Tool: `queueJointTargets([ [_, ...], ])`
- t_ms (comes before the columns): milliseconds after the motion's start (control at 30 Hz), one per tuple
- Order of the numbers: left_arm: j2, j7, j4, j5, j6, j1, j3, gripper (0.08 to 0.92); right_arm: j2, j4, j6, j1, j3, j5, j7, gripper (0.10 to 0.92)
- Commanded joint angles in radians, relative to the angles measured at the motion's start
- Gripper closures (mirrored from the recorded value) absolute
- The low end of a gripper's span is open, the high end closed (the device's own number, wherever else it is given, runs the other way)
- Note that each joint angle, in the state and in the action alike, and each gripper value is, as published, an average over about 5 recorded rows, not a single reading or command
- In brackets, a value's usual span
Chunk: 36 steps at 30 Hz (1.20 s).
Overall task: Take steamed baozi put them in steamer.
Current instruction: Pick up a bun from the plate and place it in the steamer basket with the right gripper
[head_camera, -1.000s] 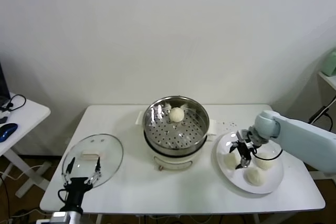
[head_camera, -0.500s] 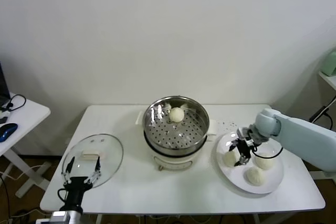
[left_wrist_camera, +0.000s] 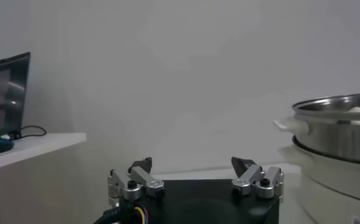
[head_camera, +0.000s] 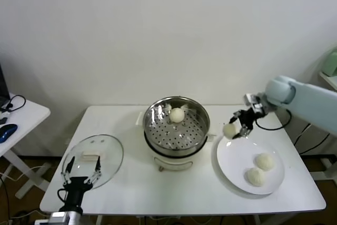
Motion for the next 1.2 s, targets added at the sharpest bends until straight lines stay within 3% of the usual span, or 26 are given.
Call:
queueJointTargets([
  [33,0.002,-0.003,-0.012,0.005,0.013,0.001,0.003,0.177,0.165,-0.005,-0.033,0.283,-0.158,0.315,0.011,0.364],
  [567,0.006,-0.001,-0.066,0.005,0.021,0.040,-0.005,0.177,0.499,-0.198,-0.092,-0.033,0.039,0.252,0.079,0.364],
  [1200,-0.022,-0.001,-0.051,0.006,0.013,0.036,-0.005,0.177,0.592,-0.280,-0.074,-0.170,0.032,0.138,0.069,0.364],
])
